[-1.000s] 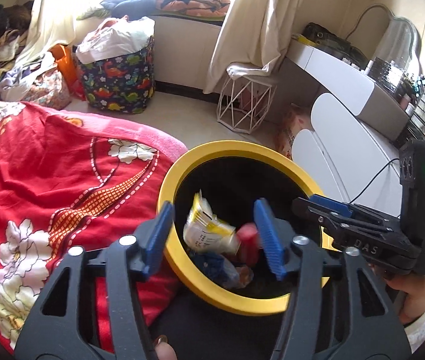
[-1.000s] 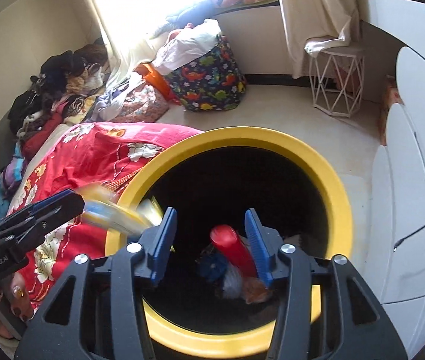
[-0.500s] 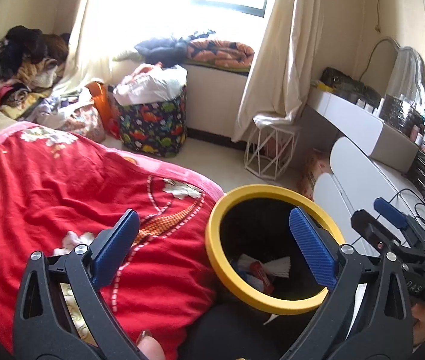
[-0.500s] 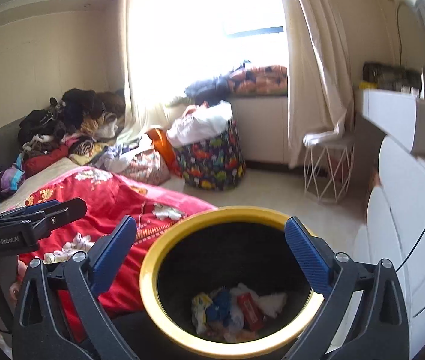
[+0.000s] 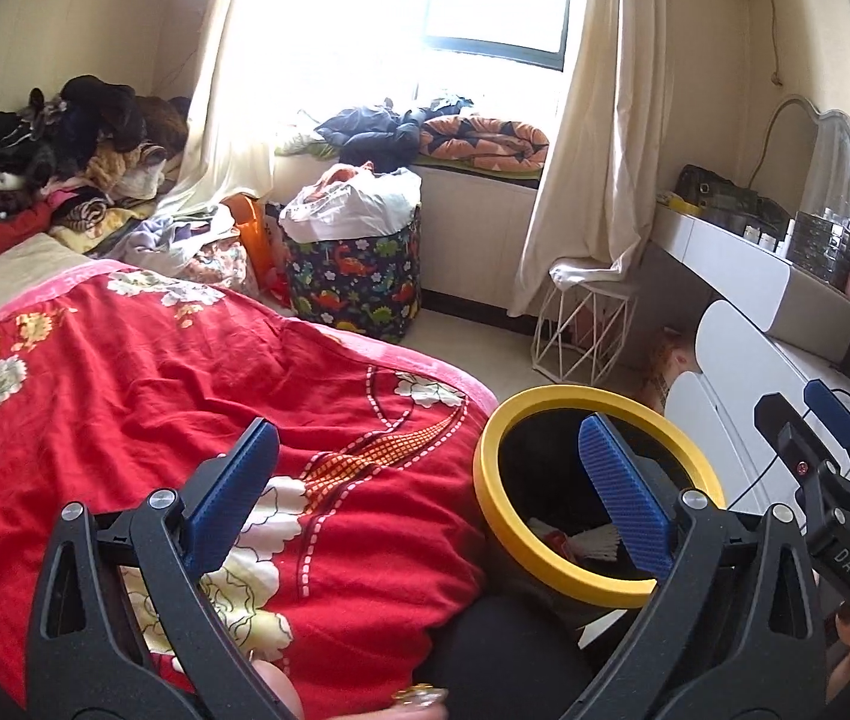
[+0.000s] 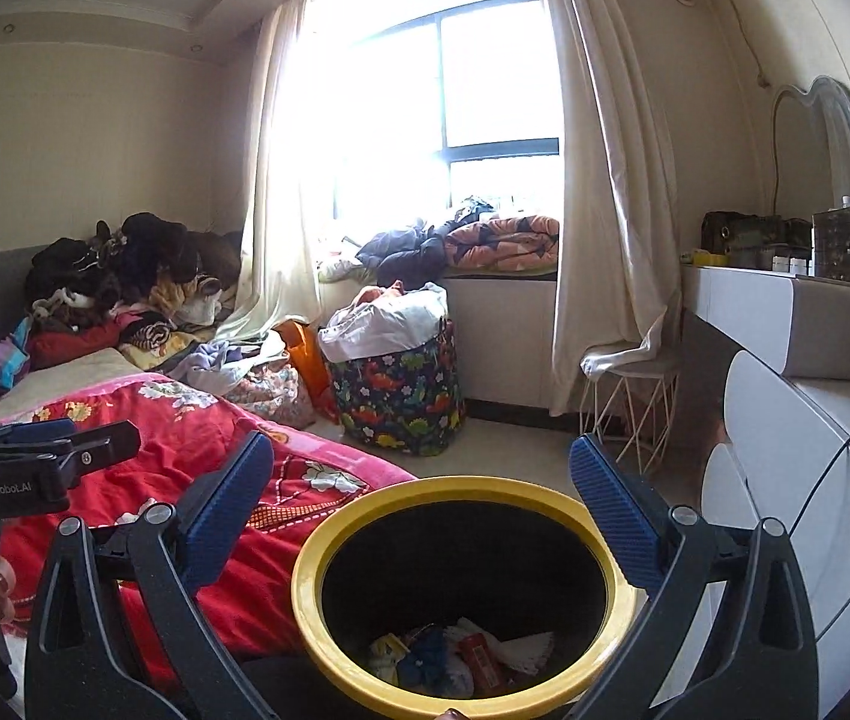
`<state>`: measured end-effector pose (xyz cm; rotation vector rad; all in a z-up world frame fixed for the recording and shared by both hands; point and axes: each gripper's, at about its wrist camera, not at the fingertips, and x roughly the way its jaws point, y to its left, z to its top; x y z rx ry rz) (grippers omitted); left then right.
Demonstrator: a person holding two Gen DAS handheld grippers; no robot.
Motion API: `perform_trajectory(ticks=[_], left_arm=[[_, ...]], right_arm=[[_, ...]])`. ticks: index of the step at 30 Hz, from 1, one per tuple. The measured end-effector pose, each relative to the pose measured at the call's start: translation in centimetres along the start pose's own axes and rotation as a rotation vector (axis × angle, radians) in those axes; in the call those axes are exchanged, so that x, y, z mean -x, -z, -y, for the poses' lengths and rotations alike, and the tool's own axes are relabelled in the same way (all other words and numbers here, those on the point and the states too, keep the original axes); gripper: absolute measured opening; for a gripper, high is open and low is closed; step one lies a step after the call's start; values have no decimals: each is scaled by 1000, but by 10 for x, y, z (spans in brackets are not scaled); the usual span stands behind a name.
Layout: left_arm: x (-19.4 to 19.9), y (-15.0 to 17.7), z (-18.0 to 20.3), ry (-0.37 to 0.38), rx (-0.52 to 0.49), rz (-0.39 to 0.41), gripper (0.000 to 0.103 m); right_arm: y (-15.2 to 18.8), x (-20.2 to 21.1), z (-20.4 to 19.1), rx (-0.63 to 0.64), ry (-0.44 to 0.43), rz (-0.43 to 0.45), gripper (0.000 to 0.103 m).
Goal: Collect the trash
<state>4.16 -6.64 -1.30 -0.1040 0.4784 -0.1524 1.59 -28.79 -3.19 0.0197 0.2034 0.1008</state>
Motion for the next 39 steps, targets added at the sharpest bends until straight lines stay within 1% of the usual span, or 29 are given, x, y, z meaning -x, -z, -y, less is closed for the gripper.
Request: perform_trajectory(ticks=[6,13,32,39], left_arm=[[1,1,-2,-5,6,9,92],[4,1,-4,-17,21,12,92],[5,1,-8,-20,21,17,92],[5,1,-8,-20,21,16,92]], right_arm=[[4,-1,2,-5,14,-16,97],[5,0,2,-7,18,-13,97],[6,0,3,-8,21,-13,97],[5,1,10,-10,24,-10,97]])
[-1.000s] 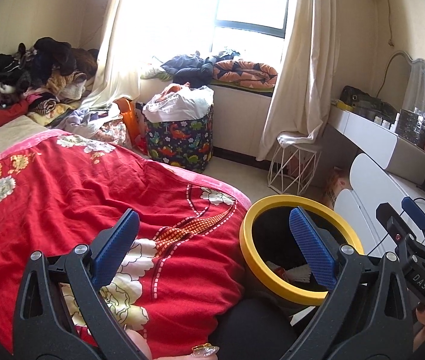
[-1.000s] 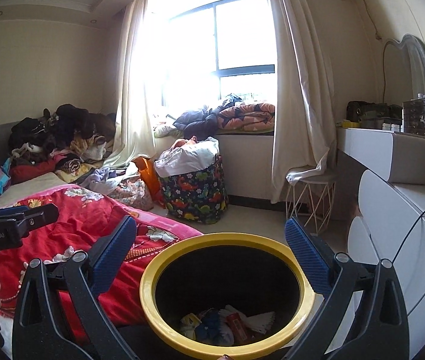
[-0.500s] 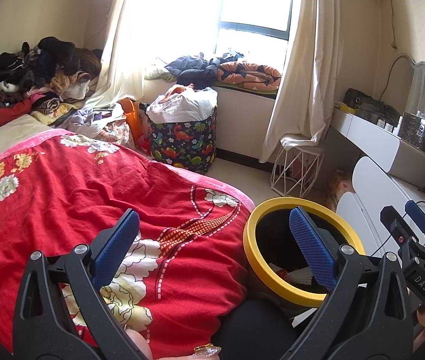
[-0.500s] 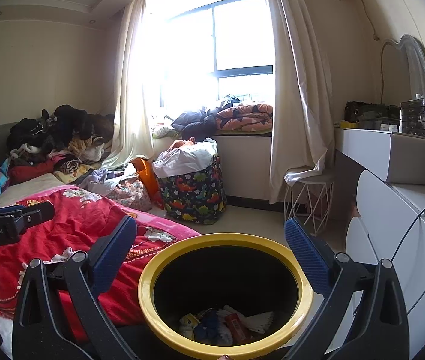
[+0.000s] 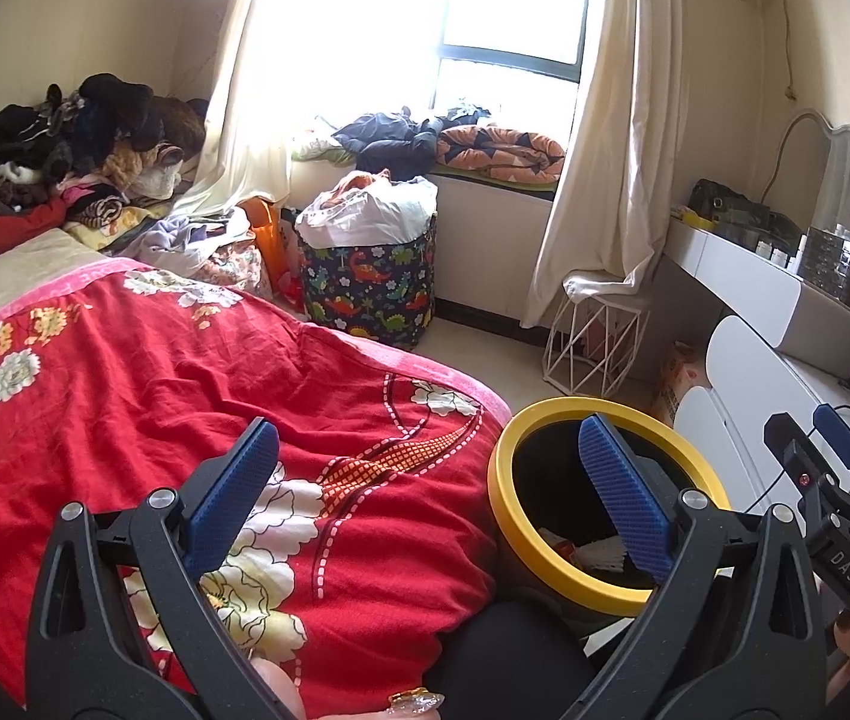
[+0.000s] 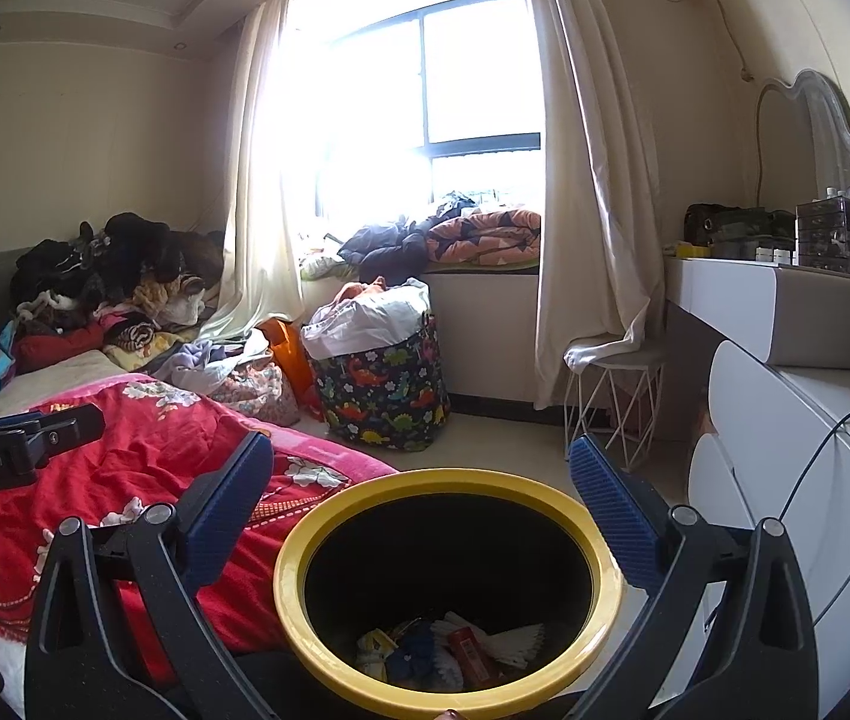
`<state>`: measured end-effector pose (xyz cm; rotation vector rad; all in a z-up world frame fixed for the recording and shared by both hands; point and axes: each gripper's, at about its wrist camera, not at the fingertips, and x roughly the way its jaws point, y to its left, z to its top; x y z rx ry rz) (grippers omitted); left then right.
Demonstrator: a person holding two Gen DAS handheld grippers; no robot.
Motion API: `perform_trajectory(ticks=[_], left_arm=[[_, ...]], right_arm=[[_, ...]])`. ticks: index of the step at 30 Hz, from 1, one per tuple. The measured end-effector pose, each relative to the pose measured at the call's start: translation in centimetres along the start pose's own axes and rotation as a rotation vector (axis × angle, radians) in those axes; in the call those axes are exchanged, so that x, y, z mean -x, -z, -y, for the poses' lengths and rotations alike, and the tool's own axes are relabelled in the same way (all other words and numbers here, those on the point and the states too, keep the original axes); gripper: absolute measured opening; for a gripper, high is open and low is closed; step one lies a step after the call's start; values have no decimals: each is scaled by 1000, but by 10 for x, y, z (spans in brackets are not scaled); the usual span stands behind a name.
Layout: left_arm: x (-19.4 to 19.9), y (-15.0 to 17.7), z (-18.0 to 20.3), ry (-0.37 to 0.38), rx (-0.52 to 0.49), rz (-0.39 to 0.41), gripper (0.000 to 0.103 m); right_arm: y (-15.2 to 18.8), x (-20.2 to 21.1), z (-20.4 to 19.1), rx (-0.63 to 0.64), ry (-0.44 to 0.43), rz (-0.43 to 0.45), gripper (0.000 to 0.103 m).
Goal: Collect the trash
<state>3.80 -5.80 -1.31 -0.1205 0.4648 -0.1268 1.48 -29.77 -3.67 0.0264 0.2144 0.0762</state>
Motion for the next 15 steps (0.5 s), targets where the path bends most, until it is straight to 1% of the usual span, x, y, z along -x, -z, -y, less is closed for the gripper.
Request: perform_trajectory(ticks=[15], left_arm=[[1,-4,-4,-11,3,4,92]], right_arm=[[1,0,0,0,0,0,97]])
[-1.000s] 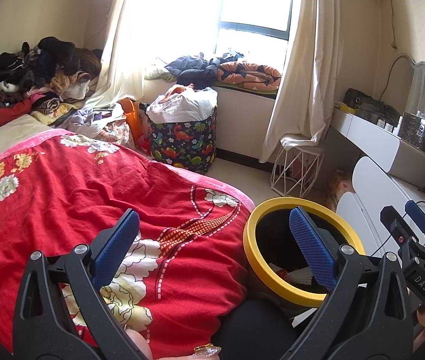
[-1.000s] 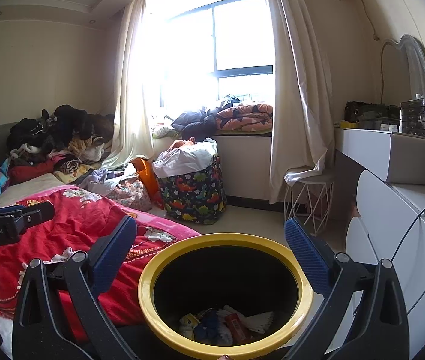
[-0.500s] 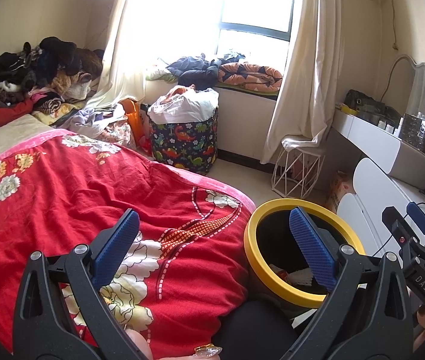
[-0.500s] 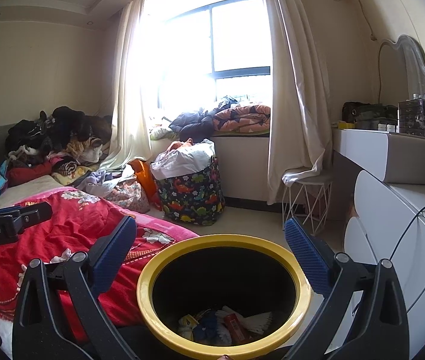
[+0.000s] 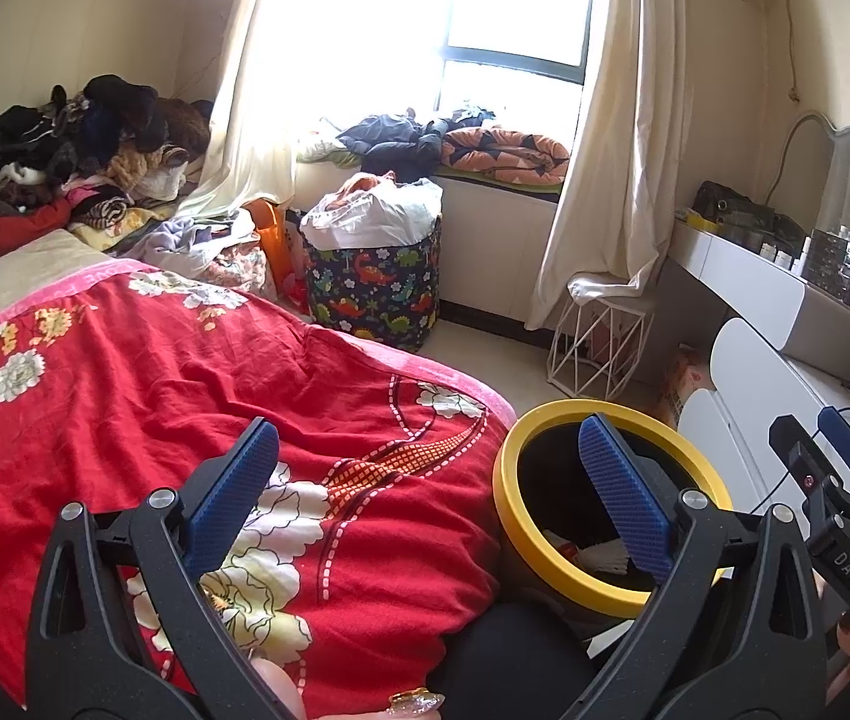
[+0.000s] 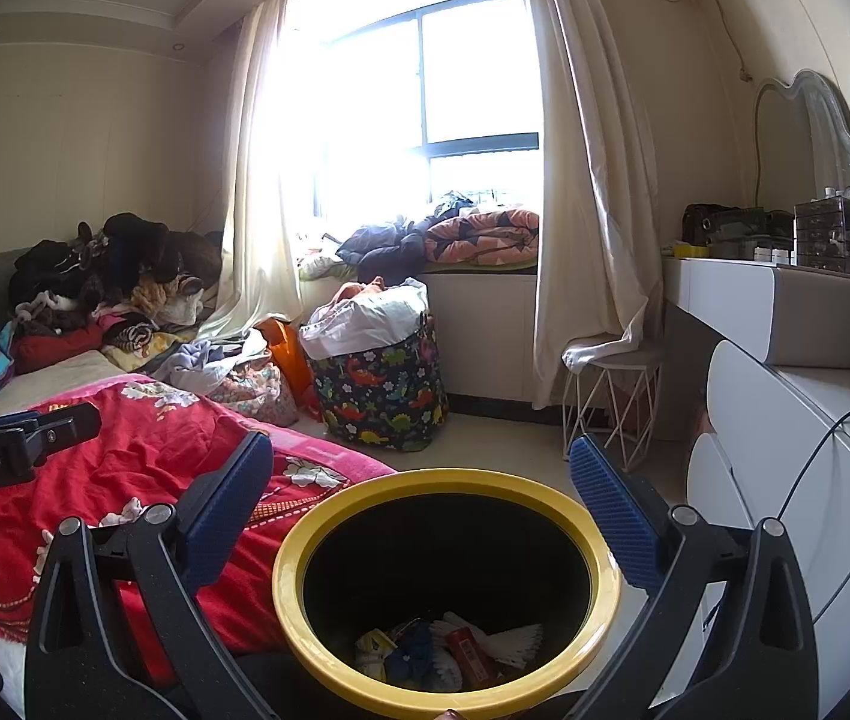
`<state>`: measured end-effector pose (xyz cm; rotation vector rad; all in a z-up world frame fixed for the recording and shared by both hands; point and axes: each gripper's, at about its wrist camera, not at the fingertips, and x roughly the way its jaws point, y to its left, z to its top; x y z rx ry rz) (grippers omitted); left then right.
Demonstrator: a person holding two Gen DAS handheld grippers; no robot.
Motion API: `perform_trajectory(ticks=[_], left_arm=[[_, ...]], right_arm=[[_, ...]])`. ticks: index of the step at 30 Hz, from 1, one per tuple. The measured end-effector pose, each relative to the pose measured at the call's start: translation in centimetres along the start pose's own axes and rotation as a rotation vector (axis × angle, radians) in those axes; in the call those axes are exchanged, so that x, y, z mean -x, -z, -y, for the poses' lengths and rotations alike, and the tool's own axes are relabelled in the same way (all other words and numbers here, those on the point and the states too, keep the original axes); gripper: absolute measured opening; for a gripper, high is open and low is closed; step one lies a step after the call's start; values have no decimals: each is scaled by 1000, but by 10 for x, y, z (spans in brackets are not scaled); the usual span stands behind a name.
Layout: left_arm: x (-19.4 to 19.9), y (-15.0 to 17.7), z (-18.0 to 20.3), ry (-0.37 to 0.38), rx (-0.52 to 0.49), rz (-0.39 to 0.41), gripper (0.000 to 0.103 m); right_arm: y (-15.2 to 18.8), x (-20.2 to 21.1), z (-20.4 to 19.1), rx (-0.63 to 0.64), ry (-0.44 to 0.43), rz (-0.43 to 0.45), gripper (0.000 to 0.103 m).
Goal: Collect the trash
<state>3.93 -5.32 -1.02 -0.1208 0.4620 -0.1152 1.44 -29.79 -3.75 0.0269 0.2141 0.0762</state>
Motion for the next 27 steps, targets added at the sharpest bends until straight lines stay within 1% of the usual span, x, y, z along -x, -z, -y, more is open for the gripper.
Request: perform_trajectory(ticks=[6,11,14,16,17,19,21,22,23,24,25,26,27], left_arm=[[1,-2,-1,-8,1,-3,92],[-2,-1,-2,-25,10,-31,92],[-1,-2,-13,-63,34,-44,92],[3,-3,-29,-109,61,-46,92],[7,-4,-45,-146,86,-45,92],[14,-6,-72,-213,128,-37,92],[23,-4,-115,-318,190,-46,92],[28,-1,-141,-385,228,-56,92],[34,5,-172,-461,276,-77,92],[40,13,-207,-551,327,-111,92],[45,19,-231,-610,364,-133,92],[53,31,-264,-689,412,-157,92],[64,44,-298,-772,459,-179,92]], right_arm=[[0,1,2,0,1,2,97],[-2,2,3,-2,-4,0,97],[-9,-1,2,-3,-23,-7,97],[-15,-6,-11,20,-67,-11,97],[-19,-9,-20,31,-92,-11,97],[-29,-18,-47,51,-183,-14,97],[-36,-30,-86,74,-285,-40,97],[-38,-36,-111,90,-356,-68,97],[-39,-45,-143,121,-446,-113,97],[-36,-50,-170,155,-510,-148,97],[-31,-56,-209,203,-616,-199,97],[-24,-62,-242,243,-702,-248,97],[-15,-63,-269,274,-769,-292,97]])
